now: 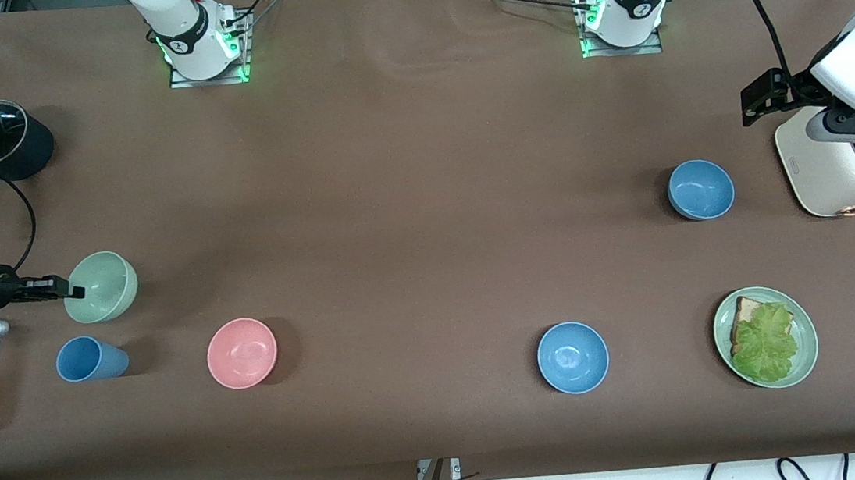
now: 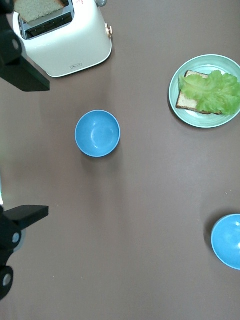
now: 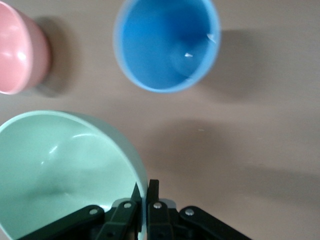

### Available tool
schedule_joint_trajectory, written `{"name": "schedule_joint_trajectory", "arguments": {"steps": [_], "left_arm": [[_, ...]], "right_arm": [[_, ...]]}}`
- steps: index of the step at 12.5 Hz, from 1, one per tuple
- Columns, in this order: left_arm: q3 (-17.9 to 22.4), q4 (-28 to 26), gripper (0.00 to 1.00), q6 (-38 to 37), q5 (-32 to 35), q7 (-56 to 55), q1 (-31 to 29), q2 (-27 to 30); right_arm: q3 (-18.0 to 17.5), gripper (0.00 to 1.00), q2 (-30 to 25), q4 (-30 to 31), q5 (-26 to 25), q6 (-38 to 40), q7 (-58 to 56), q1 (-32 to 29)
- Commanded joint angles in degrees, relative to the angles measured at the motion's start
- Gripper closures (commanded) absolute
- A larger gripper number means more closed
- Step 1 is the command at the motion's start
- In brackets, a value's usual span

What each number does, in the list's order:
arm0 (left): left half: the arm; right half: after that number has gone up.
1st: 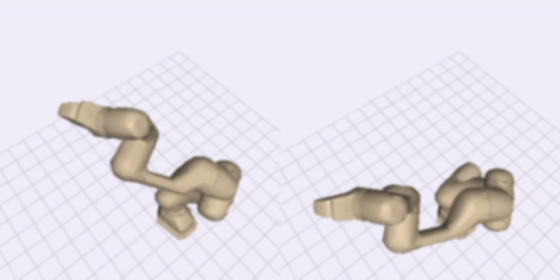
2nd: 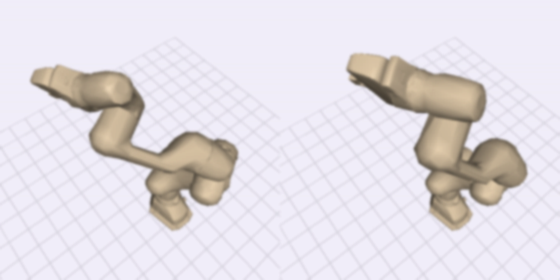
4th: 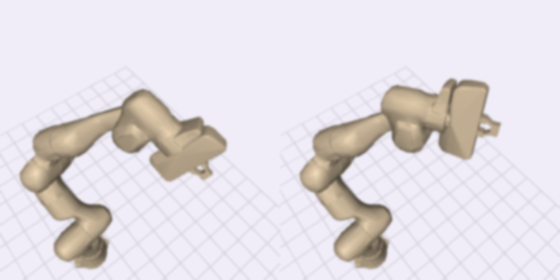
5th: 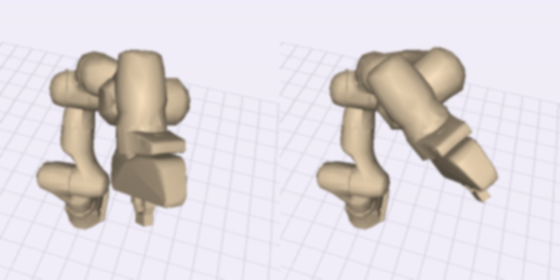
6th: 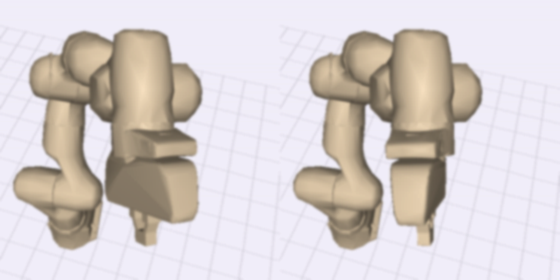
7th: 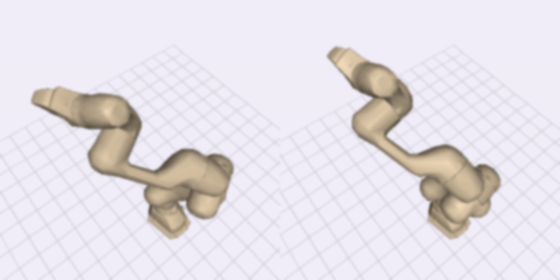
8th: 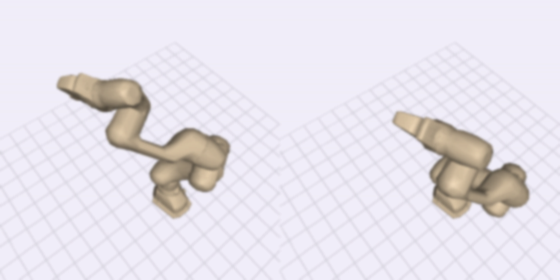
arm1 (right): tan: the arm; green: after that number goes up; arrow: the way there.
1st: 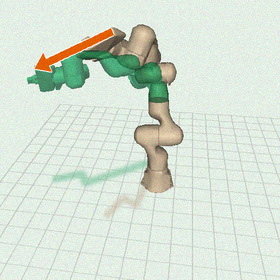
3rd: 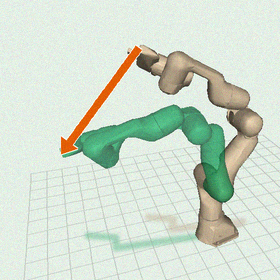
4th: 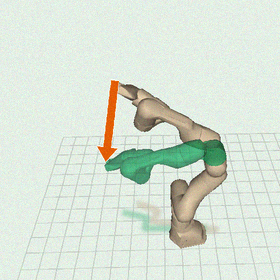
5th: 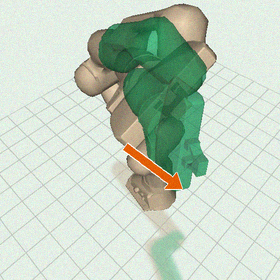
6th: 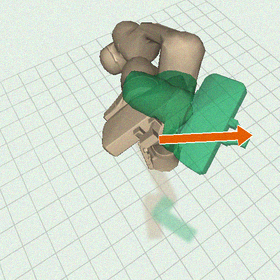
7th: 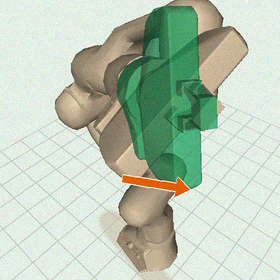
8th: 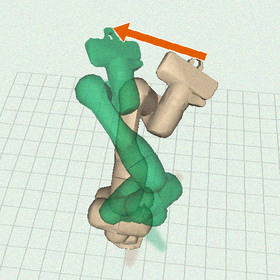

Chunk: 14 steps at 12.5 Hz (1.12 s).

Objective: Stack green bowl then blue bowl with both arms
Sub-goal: 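Close the right gripper on the green bowl's rim, then lift and carry the green bowl toward the table's middle with the right gripper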

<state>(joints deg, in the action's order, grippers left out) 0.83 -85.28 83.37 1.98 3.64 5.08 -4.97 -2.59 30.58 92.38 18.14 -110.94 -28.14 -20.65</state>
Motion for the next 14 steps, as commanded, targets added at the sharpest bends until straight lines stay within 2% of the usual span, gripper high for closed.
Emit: {"name": "schedule_joint_trajectory", "arguments": {"steps": [1,6,10,14], "left_arm": [[-0.4,1.2,0.0,-0.8,1.8,0.3,0.3,-2.3],[-0.7,1.8,0.0,-0.6,1.9,-0.3,0.8,-3.1],[-0.2,1.8,0.0,-0.3,1.7,-0.3,0.3,-3.1],[-0.1,1.8,0.0,0.8,1.7,-0.3,0.2,-3.5]], "right_arm": [[-1.2,1.0,-3.2,0.8,0.8,1.9,6.8,3.0],[-1.2,1.0,-5.0,0.7,0.2,1.9,22.4,13.4],[-1.3,1.0,-4.1,0.7,0.9,-0.1,28.0,23.0],[-1.3,1.0,-1.4,0.7,0.9,-8.3,49.6,35.9]]}}
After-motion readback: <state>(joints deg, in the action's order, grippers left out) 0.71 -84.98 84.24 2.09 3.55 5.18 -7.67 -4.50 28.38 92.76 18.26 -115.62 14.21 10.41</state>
